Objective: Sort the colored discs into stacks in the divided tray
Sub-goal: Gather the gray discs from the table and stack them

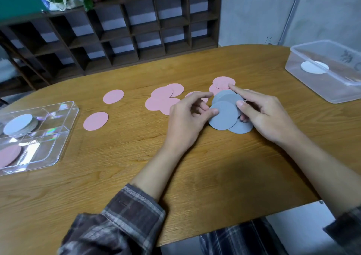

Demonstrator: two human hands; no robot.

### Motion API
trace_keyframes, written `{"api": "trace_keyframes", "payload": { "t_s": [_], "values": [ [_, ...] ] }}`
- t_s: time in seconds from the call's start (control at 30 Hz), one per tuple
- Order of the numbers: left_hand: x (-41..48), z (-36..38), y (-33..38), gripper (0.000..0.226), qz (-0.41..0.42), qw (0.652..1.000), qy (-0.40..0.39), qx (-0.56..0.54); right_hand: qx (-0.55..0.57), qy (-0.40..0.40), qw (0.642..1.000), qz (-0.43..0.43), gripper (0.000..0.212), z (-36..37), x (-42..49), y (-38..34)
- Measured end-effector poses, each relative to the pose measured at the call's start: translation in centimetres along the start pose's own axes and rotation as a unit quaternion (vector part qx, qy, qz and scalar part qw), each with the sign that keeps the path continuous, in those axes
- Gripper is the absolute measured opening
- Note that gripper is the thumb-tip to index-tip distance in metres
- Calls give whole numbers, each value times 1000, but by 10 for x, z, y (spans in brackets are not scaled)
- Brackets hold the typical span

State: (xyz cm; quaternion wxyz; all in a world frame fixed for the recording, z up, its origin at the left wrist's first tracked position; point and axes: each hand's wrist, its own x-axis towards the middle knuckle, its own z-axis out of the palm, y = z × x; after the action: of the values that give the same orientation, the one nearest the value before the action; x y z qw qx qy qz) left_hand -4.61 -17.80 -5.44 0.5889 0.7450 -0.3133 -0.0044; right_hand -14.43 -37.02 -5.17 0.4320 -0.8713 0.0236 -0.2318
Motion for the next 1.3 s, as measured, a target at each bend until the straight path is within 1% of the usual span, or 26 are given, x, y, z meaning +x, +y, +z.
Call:
{"api": "trace_keyframes", "payload": {
  "t_s": [0.1,0.2,0.33,0.47,0.57,0.63,0.7,0.77,0.87,0.93,1.0,1.13,1.23,1.3],
  "values": [
    [1,7,1,39,27,999,24,37,-9,-8,1000,-9,44,1,0,0],
    [2,8,0,31,48,995,45,71,-29,-12,999,-21,44,2,0,1],
    [2,7,-2,25,56,993,70,78,-87,-26,995,-26,46,4,0,-2],
    [3,8,-2,24,63,991,76,88,-143,-30,989,-34,53,9,3,-2],
    [2,9,-1,26,64,990,69,100,-147,-16,988,-33,48,8,5,-1],
    [1,9,0,27,69,989,61,113,-124,1,992,-21,42,5,4,-2],
    [-1,8,-1,26,83,989,33,120,-94,12,996,-4,38,1,4,-1],
    [-4,10,-4,26,103,986,-45,124,-75,25,997,15,36,-2,5,2],
    [-10,14,-6,45,143,957,-165,191,-67,56,996,23,34,-4,6,4],
    [-11,15,-4,53,154,937,-203,240,-61,74,995,25,33,-4,7,3],
    [-10,14,-4,52,157,932,-201,258,-54,81,995,31,33,-5,7,3],
    [-7,8,-4,44,165,934,-164,270,-66,71,995,35,34,-6,7,3],
    [-7,5,-3,36,181,929,-160,282,-79,58,994,37,35,-5,7,2],
    [-7,5,-2,35,197,925,-160,283,-63,57,996,33,35,-4,7,2]
  ]
}}
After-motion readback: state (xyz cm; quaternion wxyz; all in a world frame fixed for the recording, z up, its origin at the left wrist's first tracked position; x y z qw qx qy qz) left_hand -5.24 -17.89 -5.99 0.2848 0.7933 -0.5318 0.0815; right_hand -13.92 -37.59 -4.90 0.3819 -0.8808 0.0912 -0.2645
